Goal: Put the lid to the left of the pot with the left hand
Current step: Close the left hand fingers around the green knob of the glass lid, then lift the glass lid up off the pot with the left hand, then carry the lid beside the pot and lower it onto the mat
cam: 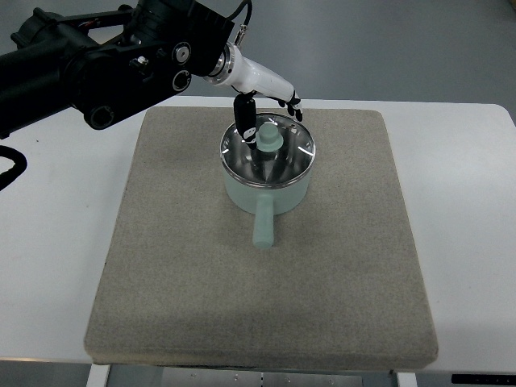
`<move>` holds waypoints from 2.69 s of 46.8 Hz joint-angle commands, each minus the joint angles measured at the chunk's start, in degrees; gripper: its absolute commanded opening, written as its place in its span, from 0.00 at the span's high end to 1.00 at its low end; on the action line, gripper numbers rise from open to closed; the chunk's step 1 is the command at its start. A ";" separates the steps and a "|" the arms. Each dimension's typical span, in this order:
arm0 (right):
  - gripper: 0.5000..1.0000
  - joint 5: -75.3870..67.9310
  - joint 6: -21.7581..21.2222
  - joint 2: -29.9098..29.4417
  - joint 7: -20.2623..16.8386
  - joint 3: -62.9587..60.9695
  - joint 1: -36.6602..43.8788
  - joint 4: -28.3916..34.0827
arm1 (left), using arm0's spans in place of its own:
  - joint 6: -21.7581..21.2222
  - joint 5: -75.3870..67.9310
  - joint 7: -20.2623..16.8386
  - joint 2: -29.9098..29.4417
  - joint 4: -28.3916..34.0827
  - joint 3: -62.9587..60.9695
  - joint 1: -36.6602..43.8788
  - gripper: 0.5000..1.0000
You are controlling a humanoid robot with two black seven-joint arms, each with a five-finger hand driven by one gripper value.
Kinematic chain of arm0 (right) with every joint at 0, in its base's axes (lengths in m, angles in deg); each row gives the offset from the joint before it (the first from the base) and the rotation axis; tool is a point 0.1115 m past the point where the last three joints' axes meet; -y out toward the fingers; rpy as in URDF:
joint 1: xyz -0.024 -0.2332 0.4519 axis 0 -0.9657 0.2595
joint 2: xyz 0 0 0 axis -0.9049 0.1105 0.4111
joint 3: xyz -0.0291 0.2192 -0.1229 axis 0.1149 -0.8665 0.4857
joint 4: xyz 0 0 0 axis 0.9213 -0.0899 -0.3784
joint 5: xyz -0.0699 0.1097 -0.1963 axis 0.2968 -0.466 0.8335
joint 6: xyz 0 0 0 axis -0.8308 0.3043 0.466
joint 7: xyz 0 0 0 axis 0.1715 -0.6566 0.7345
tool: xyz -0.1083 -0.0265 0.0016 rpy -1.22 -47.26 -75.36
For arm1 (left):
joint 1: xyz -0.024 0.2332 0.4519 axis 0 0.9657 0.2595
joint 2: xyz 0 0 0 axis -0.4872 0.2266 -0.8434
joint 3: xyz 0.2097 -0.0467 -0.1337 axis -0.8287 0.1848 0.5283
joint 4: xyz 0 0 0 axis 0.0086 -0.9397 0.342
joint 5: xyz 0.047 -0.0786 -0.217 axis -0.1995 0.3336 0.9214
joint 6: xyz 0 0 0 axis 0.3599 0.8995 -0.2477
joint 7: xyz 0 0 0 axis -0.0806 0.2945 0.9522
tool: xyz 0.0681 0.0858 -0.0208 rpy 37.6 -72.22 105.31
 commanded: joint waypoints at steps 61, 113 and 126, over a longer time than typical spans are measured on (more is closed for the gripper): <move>0.16 0.00 -0.01 0.00 0.00 0.00 0.00 0.00 | 0.00 -0.97 0.00 -0.52 -0.36 1.49 0.44 0.78; 0.16 0.00 0.08 0.00 0.00 0.00 0.00 0.00 | 0.00 -0.70 0.09 -5.70 -0.54 5.27 -2.55 1.00; 0.16 0.00 0.08 0.00 0.00 0.00 0.00 0.00 | 0.00 -0.79 0.00 -14.84 -1.86 5.79 -2.20 1.00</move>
